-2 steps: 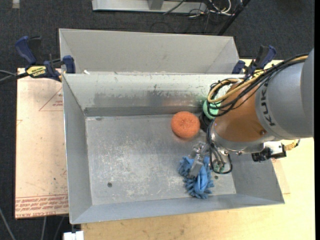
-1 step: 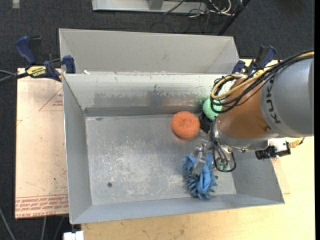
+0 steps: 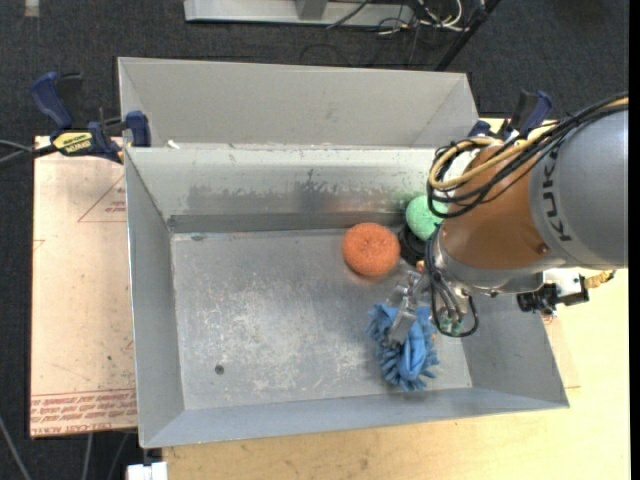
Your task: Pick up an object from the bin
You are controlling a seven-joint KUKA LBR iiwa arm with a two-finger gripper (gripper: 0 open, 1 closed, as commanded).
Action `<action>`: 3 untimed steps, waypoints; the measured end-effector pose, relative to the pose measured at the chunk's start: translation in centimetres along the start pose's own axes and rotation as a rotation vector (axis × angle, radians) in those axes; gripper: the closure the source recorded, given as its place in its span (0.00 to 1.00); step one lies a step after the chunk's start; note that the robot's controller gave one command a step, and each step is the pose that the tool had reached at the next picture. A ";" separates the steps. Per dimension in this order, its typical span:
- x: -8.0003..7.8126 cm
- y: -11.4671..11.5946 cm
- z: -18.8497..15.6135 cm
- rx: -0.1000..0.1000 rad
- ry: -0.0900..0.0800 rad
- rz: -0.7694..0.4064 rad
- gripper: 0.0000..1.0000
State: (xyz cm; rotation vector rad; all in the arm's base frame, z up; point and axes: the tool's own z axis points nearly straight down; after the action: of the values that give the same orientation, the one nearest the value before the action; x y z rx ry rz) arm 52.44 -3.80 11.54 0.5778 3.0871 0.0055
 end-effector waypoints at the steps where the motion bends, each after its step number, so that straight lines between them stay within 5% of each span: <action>1: -0.1 0.0 -1.2 -0.001 -0.003 0.000 1.00; 3: -0.1 0.0 -2.6 -0.001 -0.003 -0.001 1.00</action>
Offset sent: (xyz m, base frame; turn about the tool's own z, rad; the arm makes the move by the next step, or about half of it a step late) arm 0.0000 0.0001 0.0154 0.0000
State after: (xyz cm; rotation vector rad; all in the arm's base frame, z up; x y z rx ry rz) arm 52.53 -3.80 14.15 0.5764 3.0845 0.0065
